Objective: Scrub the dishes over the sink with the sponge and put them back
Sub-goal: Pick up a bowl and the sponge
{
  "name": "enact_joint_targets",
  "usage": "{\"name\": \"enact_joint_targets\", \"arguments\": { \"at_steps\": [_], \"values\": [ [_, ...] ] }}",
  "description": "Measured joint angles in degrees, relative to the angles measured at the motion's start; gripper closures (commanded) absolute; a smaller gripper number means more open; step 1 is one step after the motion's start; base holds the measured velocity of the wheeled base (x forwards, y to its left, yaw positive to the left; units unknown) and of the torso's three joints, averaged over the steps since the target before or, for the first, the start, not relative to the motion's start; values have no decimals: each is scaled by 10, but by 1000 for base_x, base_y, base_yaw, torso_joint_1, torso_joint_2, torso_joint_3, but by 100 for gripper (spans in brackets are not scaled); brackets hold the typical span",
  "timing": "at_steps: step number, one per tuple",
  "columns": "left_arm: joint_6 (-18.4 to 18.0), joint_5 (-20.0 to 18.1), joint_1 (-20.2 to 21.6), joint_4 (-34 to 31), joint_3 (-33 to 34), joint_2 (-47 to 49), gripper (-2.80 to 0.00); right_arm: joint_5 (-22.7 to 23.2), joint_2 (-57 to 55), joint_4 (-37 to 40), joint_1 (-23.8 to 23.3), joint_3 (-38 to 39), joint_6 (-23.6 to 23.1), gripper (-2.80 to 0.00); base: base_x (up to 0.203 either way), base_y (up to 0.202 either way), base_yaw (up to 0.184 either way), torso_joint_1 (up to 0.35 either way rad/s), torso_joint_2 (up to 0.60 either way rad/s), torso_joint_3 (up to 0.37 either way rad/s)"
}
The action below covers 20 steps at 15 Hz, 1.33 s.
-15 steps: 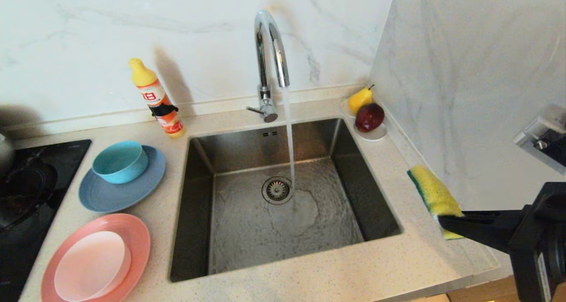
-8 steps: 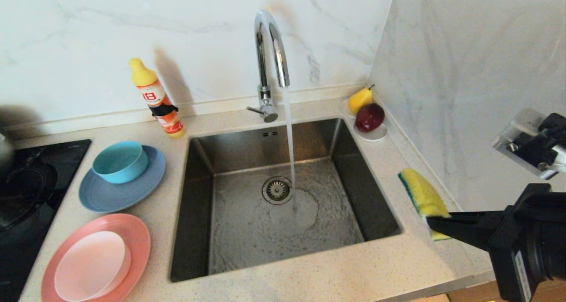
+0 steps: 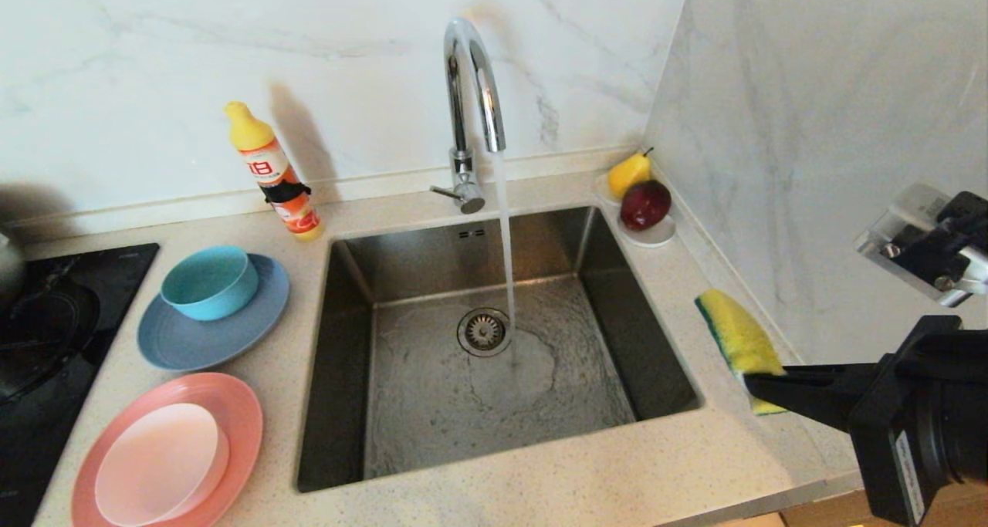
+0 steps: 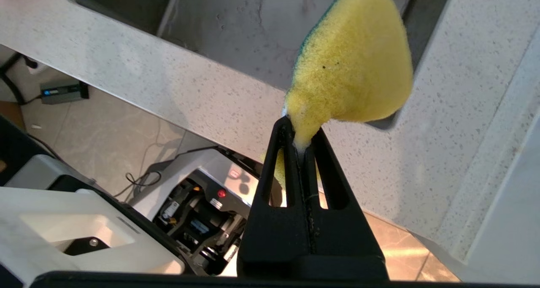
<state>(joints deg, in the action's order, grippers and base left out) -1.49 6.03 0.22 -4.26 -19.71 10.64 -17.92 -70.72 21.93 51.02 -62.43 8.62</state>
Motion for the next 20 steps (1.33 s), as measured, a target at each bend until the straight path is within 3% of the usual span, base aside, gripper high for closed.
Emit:
{"name": "enact_joint_targets", "arguments": {
  "at_steps": [6, 10, 12, 15, 20],
  "values": [
    [13, 79, 0, -95, -227, 212, 0, 0, -21, 0, -6, -14, 0, 0, 0, 0, 0, 0, 0, 0],
    [10, 151, 6, -145, -359, 384, 0, -1, -31, 0, -7, -22, 0, 0, 0, 0, 0, 0, 0, 0],
    [12, 162, 16, -160, -411, 469, 0, -2, -32, 1, -8, -23, 0, 0, 0, 0, 0, 0, 0, 0],
    [19, 120, 44, -167, -489, 586, 0, -6, -38, 1, -9, -29, 0, 0, 0, 0, 0, 0, 0, 0],
    [61, -21, 126, -171, -581, 733, 0, -10, -53, 1, -9, -51, -1, 0, 0, 0, 0, 0, 0, 0]
  ]
}}
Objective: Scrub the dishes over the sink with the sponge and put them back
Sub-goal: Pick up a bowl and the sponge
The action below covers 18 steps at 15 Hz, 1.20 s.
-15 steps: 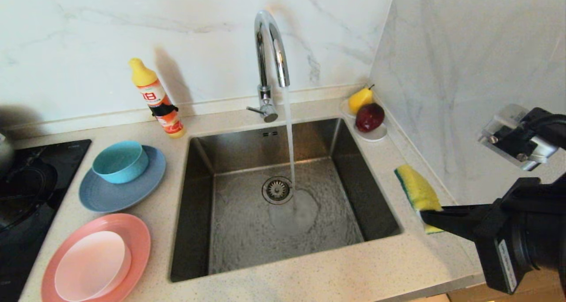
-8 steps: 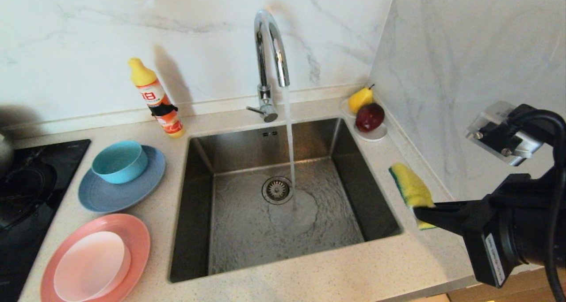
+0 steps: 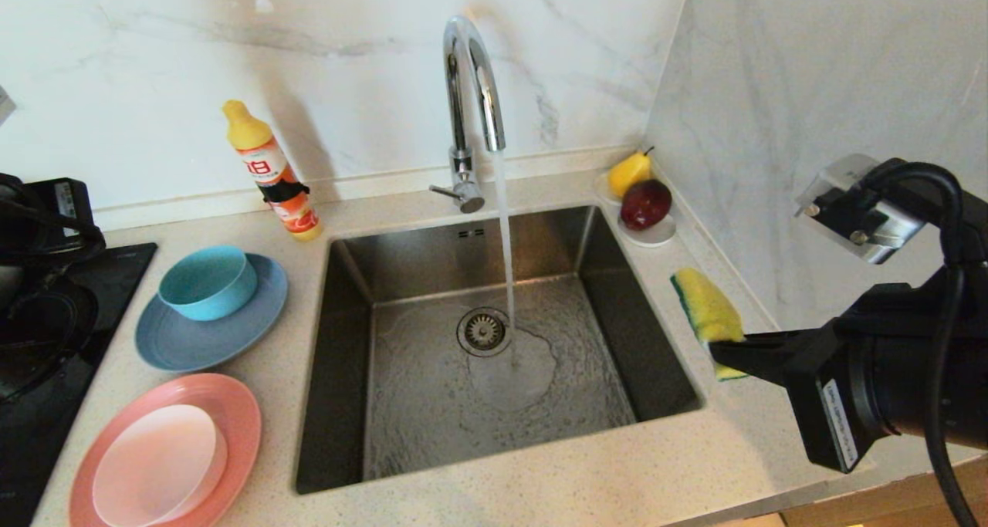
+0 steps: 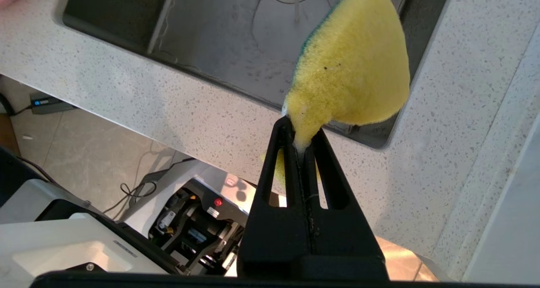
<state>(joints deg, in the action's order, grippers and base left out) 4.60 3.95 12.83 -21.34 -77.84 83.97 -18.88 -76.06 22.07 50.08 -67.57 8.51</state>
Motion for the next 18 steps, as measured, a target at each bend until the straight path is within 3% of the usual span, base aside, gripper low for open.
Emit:
{"name": "enact_joint_targets", "arguments": {
  "at_steps": [3, 7, 8, 14, 18],
  "values": [
    [19, -51, 53, -4, -28, 72, 0, 0, -8, -1, 1, -3, 0, 0, 0, 0, 0, 0, 0, 0],
    [51, -63, 81, -4, -50, 149, 0, 0, -11, -1, 0, -4, 0, 0, 0, 0, 0, 0, 0, 0],
    [62, -64, 83, -4, -56, 163, -280, 0, -11, -1, 0, -4, 0, 0, 0, 0, 0, 0, 0, 0],
    [156, -109, 84, -69, -137, 233, -280, -7, -11, 0, 0, -1, 1, 0, 0, 0, 0, 0, 0, 0],
    [187, -112, 84, -90, -172, 261, -280, -7, -11, 0, -1, 3, 0, 0, 0, 0, 0, 0, 0, 0]
  ]
}}
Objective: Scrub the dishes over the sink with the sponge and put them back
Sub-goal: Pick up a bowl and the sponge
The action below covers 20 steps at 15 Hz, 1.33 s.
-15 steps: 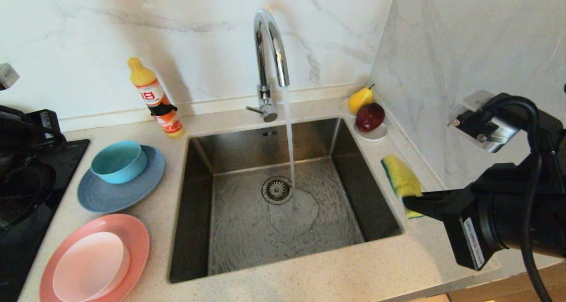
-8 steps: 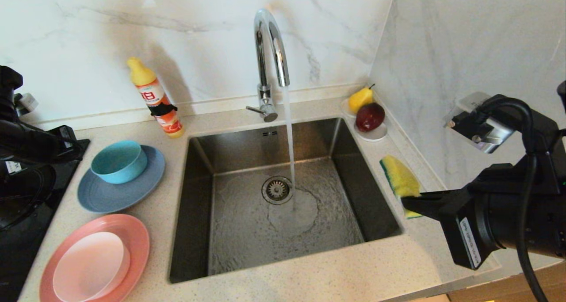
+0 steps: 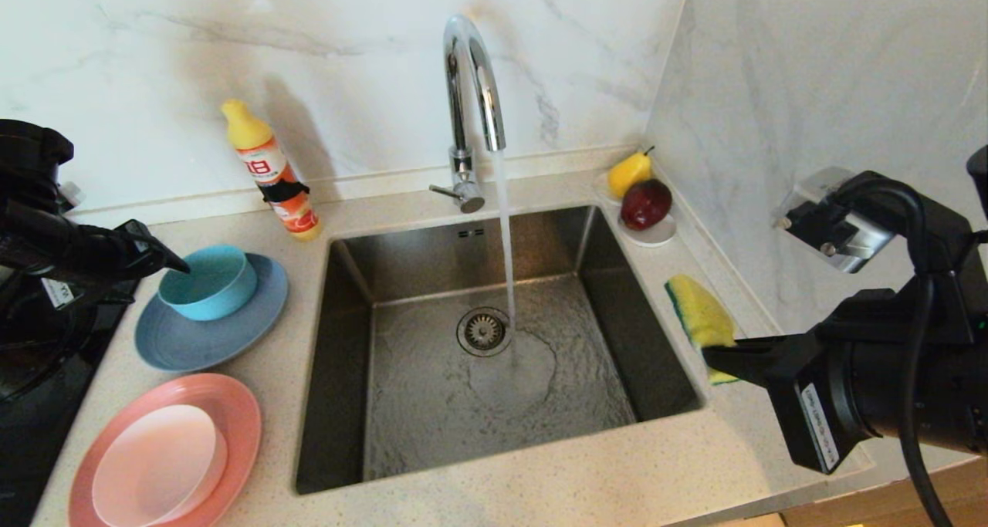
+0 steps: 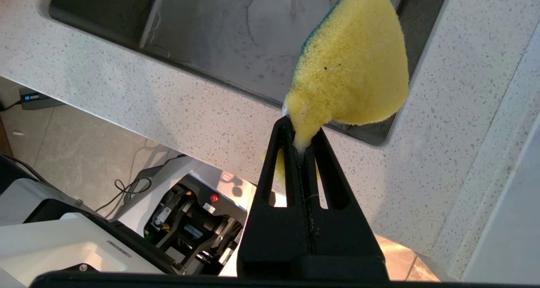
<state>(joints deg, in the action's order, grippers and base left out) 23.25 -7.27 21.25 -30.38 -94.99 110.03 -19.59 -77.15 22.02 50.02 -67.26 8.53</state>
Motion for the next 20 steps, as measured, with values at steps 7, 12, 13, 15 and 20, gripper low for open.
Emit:
{"name": "enact_joint_targets", "arguments": {
  "at_steps": [7, 12, 13, 15, 20],
  "values": [
    [49, 0, -1, -88, -78, 57, -280, -1, 4, 1, -5, 5, 0, 0, 0, 0, 0, 0, 0, 0],
    [60, 0, -1, -88, -88, 80, -280, -1, 5, 0, -9, 1, 0, 0, 0, 0, 0, 0, 0, 0],
    [60, 0, -1, -88, -91, 82, -280, -1, 5, 0, -10, 3, 0, 0, 0, 0, 0, 0, 0, 0],
    [63, 0, -2, -89, -95, 86, -280, -1, 6, 0, -11, 5, 0, 0, 0, 0, 0, 0, 0, 0],
    [63, 1, -10, -107, -95, 99, -280, -1, 8, 0, -13, 7, 0, 0, 0, 0, 0, 0, 0, 0]
  ]
}}
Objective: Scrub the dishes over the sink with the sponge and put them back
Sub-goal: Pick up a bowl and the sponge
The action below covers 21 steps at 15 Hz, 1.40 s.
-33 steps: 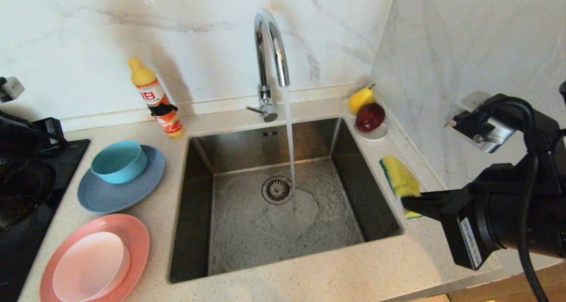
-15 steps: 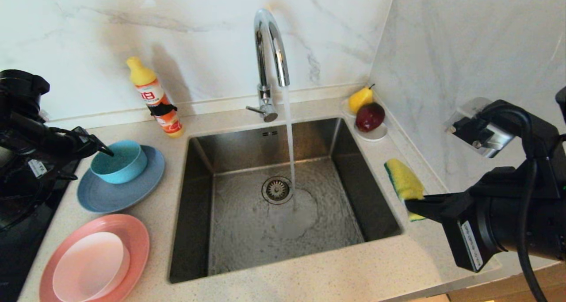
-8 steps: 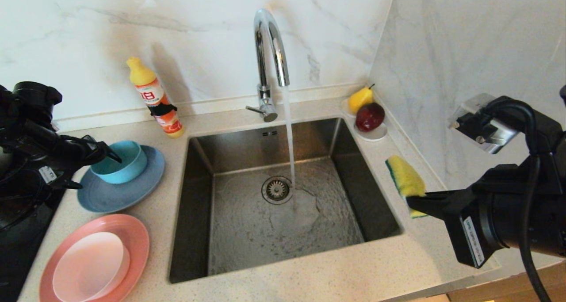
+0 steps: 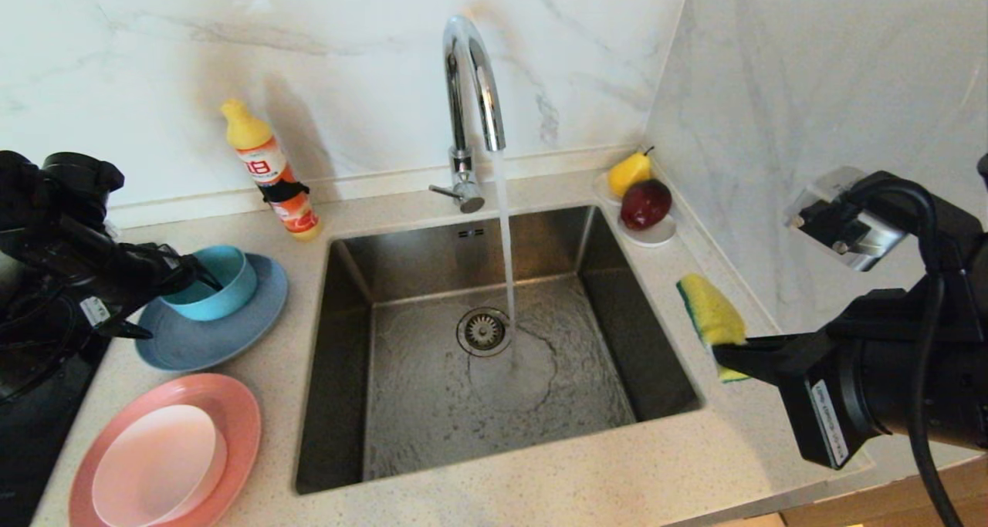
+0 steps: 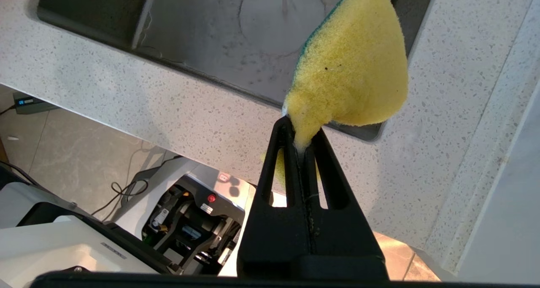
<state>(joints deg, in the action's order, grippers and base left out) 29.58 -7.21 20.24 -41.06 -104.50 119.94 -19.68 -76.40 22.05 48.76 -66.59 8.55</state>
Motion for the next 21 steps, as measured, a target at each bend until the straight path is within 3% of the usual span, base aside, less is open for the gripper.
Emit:
{"name": "enact_joint_targets", "arguments": {
  "at_steps": [14, 15, 21],
  "values": [
    [3, 6, -2, -8, -13, 19, -280, 0, 9, 9, 0, 0, 0, 0, 0, 0, 0, 0, 0, 0],
    [2, 6, -2, -8, -13, 19, 0, 0, 9, 9, 0, 0, 0, 0, 0, 0, 0, 0, 0, 0],
    [2, 8, -2, -8, -16, 19, 0, 0, 9, 9, -1, -1, 0, 0, 0, 0, 0, 0, 0, 0]
  ]
}}
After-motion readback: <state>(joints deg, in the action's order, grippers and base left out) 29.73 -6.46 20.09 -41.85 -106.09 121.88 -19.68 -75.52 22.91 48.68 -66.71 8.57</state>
